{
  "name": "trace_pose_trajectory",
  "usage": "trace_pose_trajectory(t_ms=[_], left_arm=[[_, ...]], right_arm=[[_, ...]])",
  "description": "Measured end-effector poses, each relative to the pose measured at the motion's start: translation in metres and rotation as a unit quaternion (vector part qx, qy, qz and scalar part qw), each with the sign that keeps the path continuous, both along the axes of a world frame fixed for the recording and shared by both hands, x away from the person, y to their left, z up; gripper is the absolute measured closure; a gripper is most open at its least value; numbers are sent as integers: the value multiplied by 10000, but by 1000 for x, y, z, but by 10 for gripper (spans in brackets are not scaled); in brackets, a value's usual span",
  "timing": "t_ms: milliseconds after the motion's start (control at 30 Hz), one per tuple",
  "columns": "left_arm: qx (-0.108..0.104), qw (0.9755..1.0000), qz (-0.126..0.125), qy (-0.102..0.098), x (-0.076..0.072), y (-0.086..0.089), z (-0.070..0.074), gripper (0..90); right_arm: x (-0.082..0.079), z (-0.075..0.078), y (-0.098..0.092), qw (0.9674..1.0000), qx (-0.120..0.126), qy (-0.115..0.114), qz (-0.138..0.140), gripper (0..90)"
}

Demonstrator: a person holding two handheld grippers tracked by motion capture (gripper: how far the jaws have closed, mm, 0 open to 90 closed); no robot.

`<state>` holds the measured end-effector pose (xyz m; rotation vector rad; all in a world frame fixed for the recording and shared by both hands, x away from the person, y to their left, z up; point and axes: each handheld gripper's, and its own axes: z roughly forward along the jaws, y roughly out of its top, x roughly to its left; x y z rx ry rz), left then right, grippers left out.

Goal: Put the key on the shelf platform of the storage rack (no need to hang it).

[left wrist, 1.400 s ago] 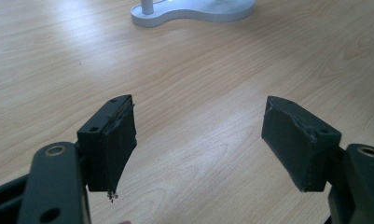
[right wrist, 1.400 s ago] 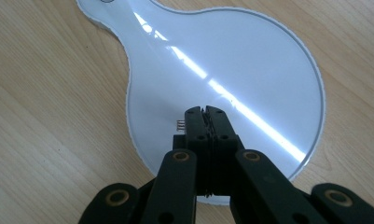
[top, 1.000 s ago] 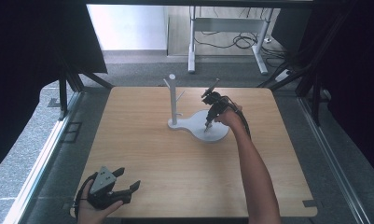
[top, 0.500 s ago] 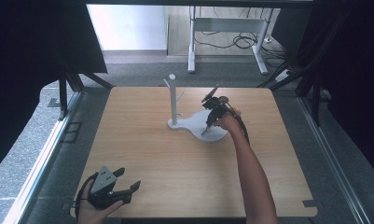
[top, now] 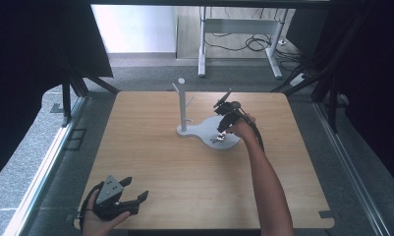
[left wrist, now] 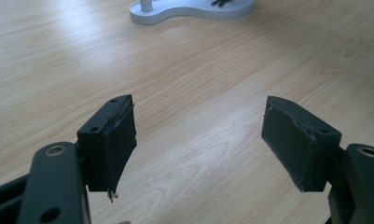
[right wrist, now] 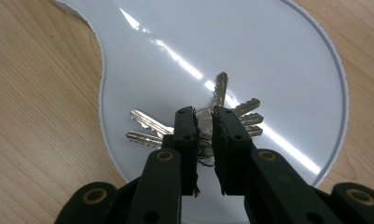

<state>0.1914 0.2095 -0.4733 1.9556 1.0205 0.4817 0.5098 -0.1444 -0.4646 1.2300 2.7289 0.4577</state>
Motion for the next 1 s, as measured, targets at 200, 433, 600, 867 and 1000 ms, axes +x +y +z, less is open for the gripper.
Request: trace_pose_trajectory(t_ms=[200, 433, 600, 867, 1000], left_arm=[[1, 10000, 1, 7, 0, -1, 0, 263], [14, 10000, -20, -9, 0, -2, 0, 263], [15, 10000, -16, -15, -1, -2, 0, 263], [38, 10000, -20, -15, -1, -4, 0, 263], [47, 10000, -2, -28, -1, -4, 1, 263]], right_arm=[[-4, 7, -2, 9999, 101, -99, 3, 725], [-14, 17, -5, 9992, 353, -186, 29, 576], [-28, 24, -8, 9977, 580, -322, 166, 519], [-64, 30, -23, 9946, 797, -484, 446, 482], [-85, 31, -37, 9927, 856, -679, 513, 475]])
